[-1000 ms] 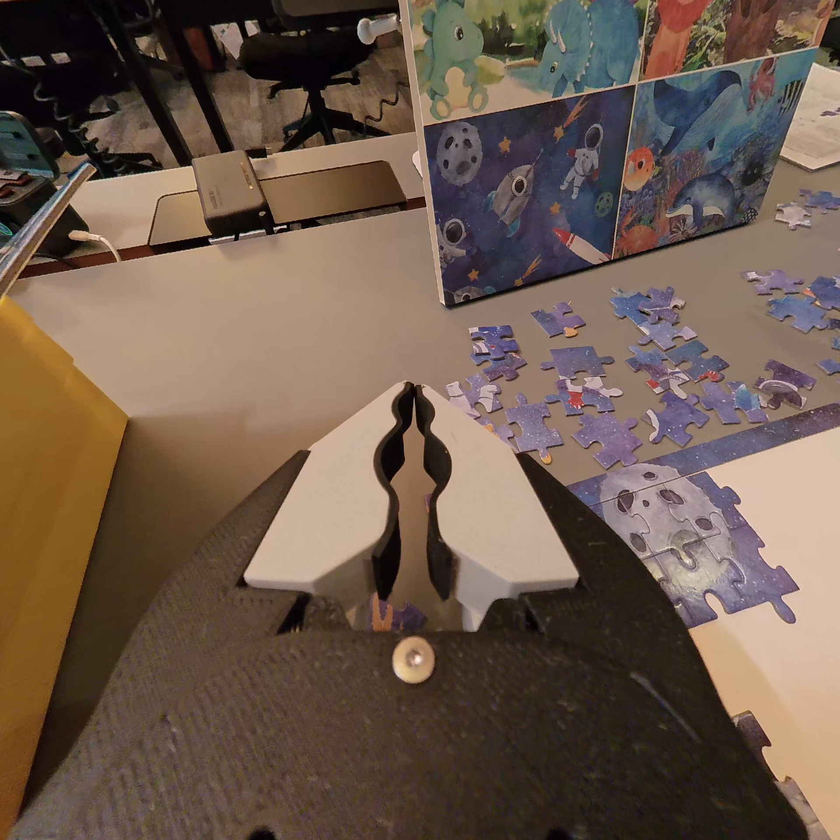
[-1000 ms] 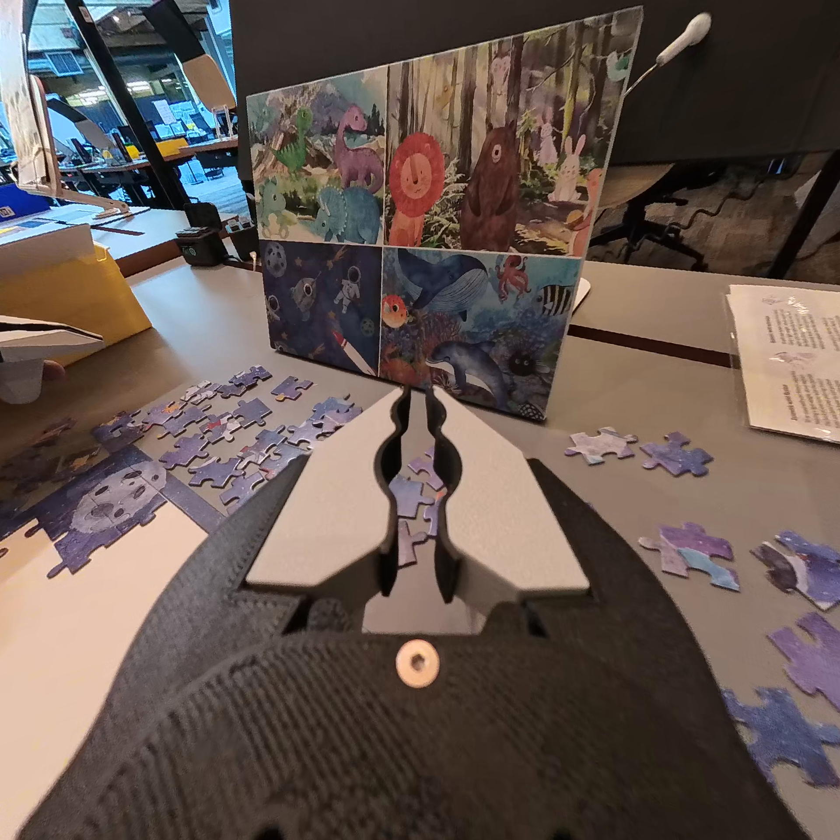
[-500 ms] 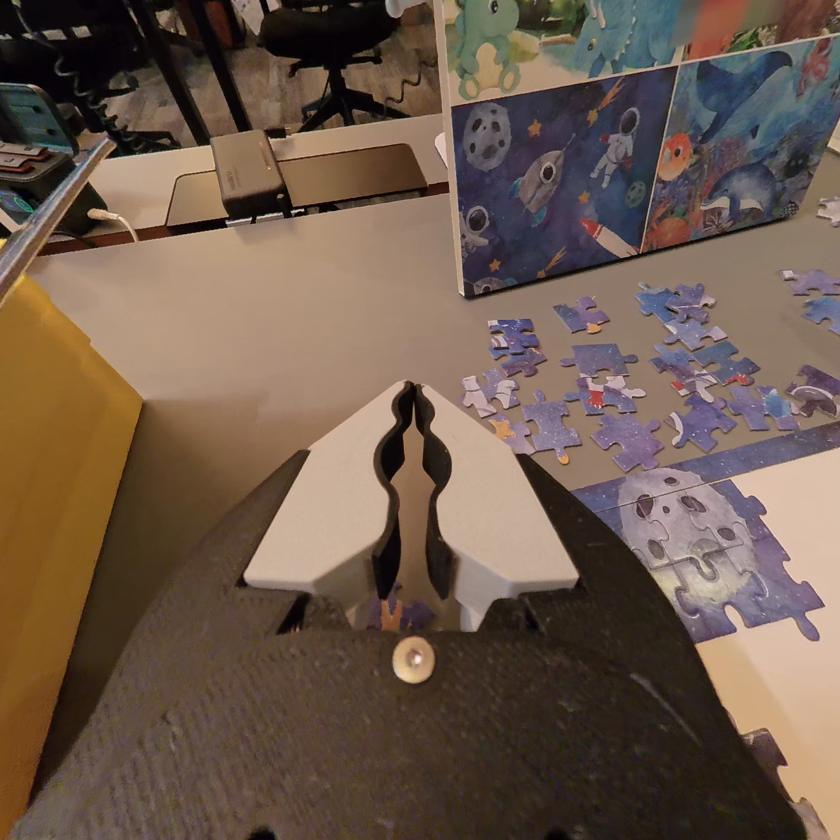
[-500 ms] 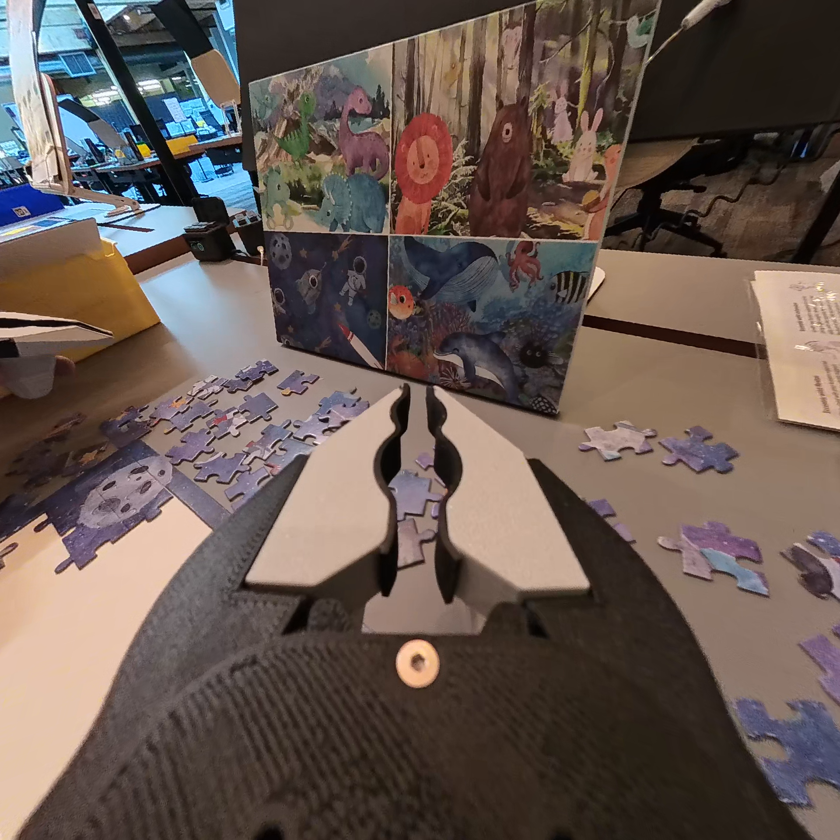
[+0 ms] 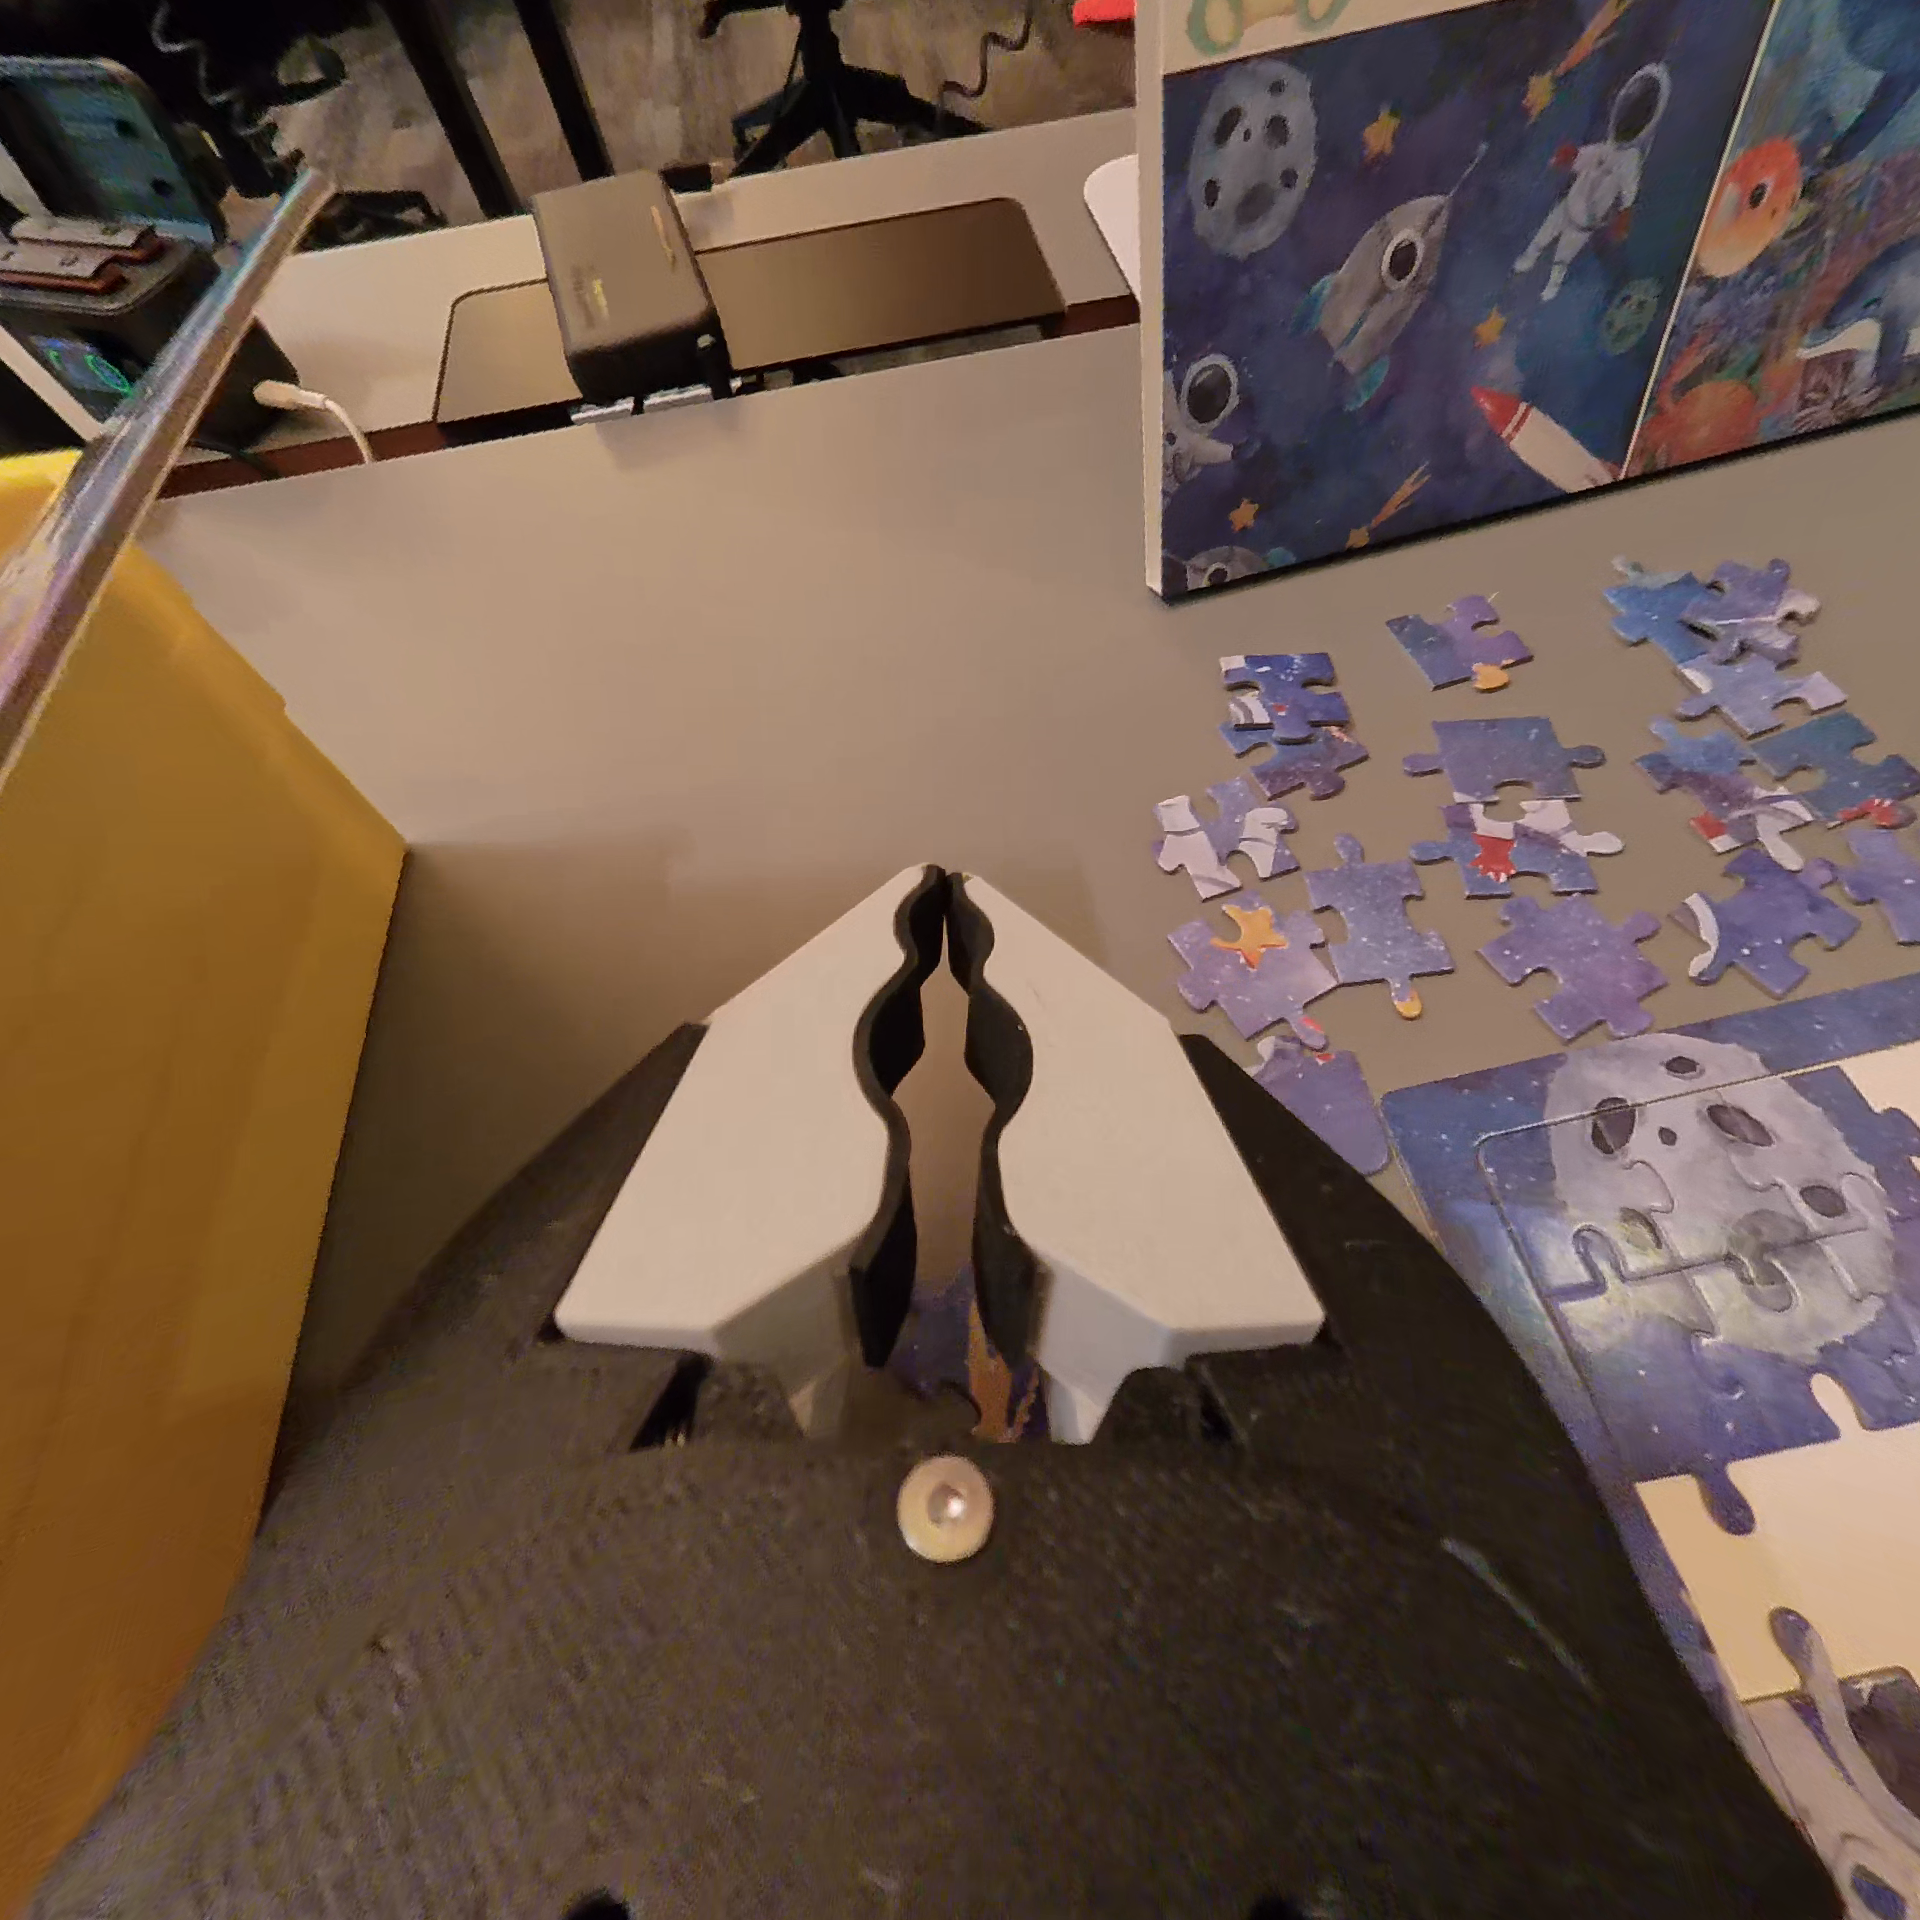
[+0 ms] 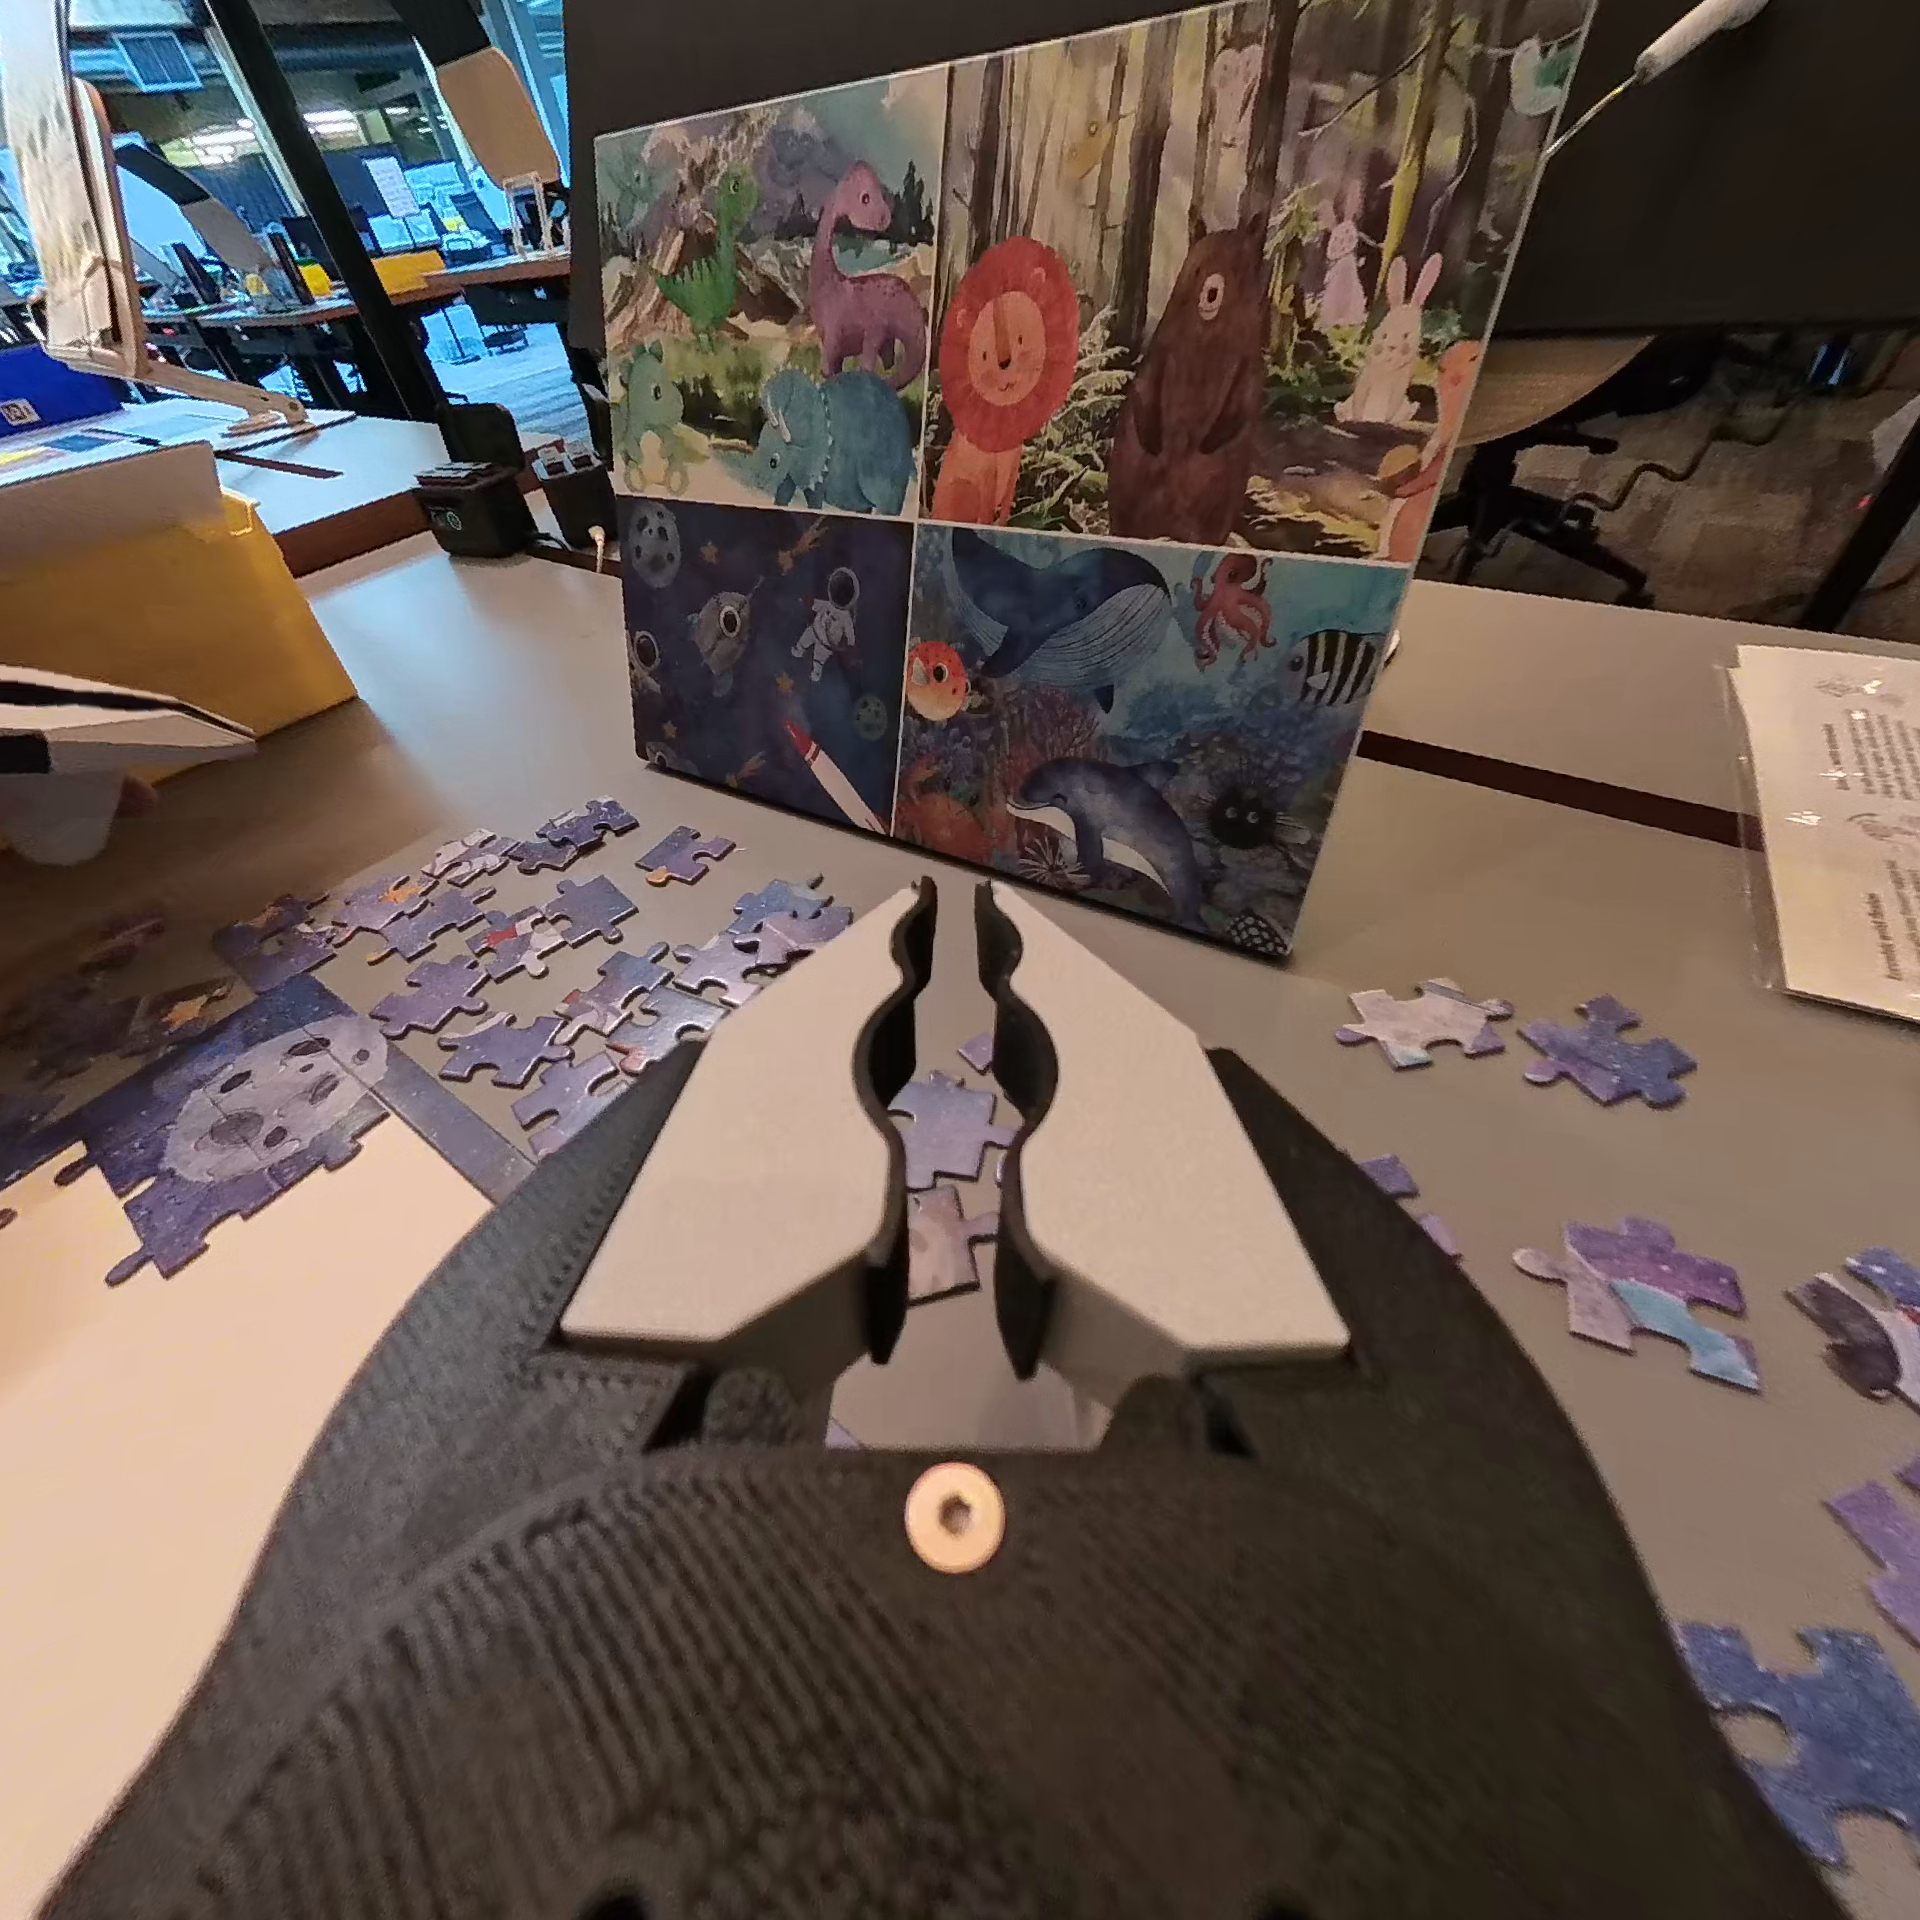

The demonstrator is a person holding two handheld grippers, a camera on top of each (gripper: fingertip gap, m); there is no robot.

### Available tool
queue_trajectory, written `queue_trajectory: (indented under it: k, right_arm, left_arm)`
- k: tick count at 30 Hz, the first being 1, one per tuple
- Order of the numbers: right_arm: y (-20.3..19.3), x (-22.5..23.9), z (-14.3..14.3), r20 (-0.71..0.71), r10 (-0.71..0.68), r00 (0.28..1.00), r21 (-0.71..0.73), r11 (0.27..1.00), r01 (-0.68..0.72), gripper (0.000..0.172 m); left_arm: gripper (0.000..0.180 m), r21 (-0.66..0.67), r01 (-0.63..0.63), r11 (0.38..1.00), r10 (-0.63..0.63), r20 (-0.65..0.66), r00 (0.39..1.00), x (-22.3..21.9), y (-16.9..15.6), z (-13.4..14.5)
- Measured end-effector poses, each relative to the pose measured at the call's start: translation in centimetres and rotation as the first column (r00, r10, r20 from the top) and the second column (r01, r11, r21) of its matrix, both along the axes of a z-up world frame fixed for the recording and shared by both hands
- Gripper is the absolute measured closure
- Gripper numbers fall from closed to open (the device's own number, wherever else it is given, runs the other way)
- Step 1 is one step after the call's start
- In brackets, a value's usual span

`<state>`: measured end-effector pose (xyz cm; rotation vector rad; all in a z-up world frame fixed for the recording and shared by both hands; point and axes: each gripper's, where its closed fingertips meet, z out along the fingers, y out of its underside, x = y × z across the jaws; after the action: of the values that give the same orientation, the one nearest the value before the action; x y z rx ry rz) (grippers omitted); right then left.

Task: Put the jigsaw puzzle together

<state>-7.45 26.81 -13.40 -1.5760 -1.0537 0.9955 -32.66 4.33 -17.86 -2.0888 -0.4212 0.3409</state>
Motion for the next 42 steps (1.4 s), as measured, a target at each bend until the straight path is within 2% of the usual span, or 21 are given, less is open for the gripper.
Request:
queue_trajectory:
  k: [6,9,24,29,31,35,42]
  right_arm:
    - [-0.1,-0.1,-0.1,0.008,0.003,1.000,0.004,1.000,-0.003,0.166]
    - [-0.1,-0.1,-0.1,0.011,0.003,1.000,0.006,1.000,-0.003,0.166]
    - [0.3,0.3,0.2,-0.010,-0.012,1.000,-0.002,1.000,0.012,0.166]
    - [0.8,0.7,0.3,-0.021,-0.022,1.000,-0.016,1.000,0.021,0.165]
    - [1.1,0.9,0.1,-0.010,-0.031,0.999,-0.012,0.999,0.030,0.166]
    - [1.4,1.1,0.2,-0.020,-0.038,0.999,-0.025,0.999,0.037,0.165]
    - [1.3,1.1,0.2,-0.023,-0.031,0.999,-0.030,0.999,0.030,0.165]
  left_arm:
    - [0.180,-0.012,0.026,1.000,-0.026,0.044,0.999,0.3,0.0,-0.6]
    - [0.180,-0.010,0.079,0.997,-0.078,0.062,0.995,1.2,0.3,-0.7]
    - [0.180,0.002,0.199,0.980,-0.199,0.047,0.979,3.2,0.9,-0.6]
    - [0.180,-0.016,0.307,0.951,-0.306,0.065,0.950,5.0,1.2,-1.0]
    - [0.175,-0.061,0.377,0.924,-0.373,0.067,0.925,6.2,1.1,-1.6]
    - [0.152,-0.127,0.449,0.885,-0.444,0.066,0.894,7.4,0.7,-2.5]
    - [0.154,-0.117,0.486,0.866,-0.472,0.129,0.872,8.1,0.4,-2.8]
